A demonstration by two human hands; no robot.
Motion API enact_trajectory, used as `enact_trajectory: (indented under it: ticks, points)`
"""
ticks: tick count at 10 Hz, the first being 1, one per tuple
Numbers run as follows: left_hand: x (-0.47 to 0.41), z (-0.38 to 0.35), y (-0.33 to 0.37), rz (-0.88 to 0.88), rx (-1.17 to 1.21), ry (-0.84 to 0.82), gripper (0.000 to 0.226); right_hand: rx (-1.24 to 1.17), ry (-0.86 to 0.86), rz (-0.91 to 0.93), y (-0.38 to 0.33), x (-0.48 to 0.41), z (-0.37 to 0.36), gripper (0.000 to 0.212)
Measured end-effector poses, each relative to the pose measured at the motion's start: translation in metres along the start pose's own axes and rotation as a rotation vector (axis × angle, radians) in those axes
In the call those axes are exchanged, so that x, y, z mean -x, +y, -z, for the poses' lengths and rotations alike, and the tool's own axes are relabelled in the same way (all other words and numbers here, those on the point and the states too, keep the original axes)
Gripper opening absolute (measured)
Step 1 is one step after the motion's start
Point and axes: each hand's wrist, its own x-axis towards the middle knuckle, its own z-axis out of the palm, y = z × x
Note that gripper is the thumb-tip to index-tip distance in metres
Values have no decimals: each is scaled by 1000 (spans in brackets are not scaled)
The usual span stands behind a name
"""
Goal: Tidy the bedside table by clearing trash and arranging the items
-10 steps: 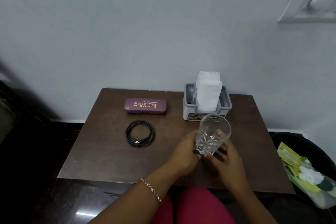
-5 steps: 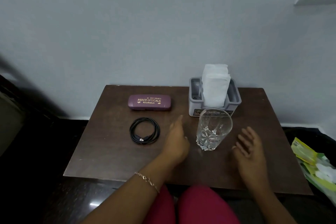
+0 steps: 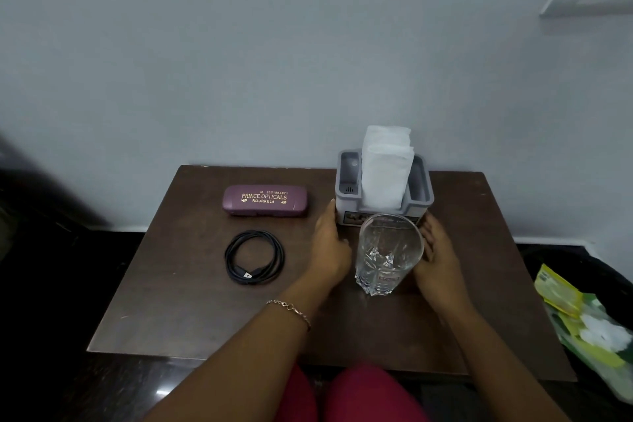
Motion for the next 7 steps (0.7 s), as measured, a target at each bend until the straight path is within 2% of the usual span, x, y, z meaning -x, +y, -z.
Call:
enact_trajectory:
  ticks: [4, 5, 7]
  points:
    - [7, 6, -3, 16, -41, -51, 88, 31, 1, 0, -5, 3, -2, 75]
    - [21, 12, 19, 55, -56, -17, 80, -3, 17, -35, -8, 7, -2, 78]
    - [44, 42, 37, -49, -158, 74, 68, 7, 54, -35, 2, 39, 0, 79]
